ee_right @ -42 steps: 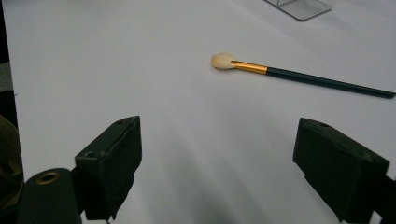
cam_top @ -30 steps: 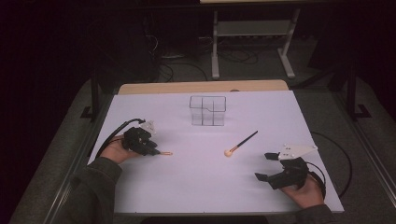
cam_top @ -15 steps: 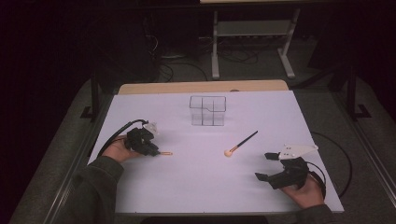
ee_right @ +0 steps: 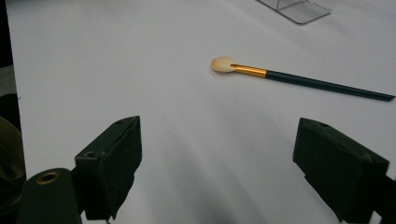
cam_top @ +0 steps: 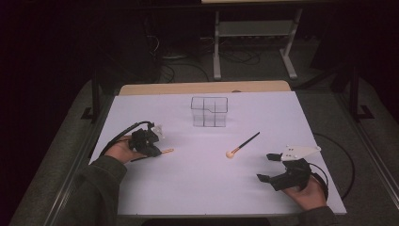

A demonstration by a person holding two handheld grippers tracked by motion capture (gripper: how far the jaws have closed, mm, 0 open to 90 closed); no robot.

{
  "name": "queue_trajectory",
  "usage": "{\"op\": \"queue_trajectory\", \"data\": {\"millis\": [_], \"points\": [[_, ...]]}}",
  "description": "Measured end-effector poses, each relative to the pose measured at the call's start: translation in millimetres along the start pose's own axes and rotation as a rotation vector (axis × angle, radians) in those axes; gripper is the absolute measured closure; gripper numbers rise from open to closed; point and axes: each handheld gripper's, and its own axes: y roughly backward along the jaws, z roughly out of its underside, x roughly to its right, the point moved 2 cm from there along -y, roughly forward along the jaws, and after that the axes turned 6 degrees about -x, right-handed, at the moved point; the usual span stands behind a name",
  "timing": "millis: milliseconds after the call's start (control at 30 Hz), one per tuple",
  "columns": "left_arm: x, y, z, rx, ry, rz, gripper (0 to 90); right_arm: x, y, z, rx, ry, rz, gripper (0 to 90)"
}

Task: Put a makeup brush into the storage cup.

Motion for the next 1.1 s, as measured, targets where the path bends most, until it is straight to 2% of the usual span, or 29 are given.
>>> {"op": "queue_trajectory", "data": {"millis": [167, 267, 433, 733, 1100], "points": [[2.6, -0.1, -2.4, -0.016, 0.021, -0.014, 83.3, 0.2, -0.8, -0.1, -0.001, 0.004, 0.001, 14.5], [0.7, 0.4, -1.8, -0.013, 0.042, -0.002, 83.3, -0.4, -0.4, -0.8, 0.002, 0.001, 0.000, 14.6], [0.6, 3.0, -0.5, -0.019, 0.043, -0.002, 83.4, -1.3, -0.8, -1.4, -0.002, -0.004, -0.001, 14.6], [4.8, 21.9, 3.4, 0.072, 0.072, 0.024, 83.4, -3.4, -2.3, -3.0, -0.004, 0.000, -0.010, 14.6], [20.2, 42.0, -0.6, 0.161, 0.030, 0.033, 83.4, -6.5, -3.1, -11.5, -0.021, 0.001, -0.038, 14.8]]}}
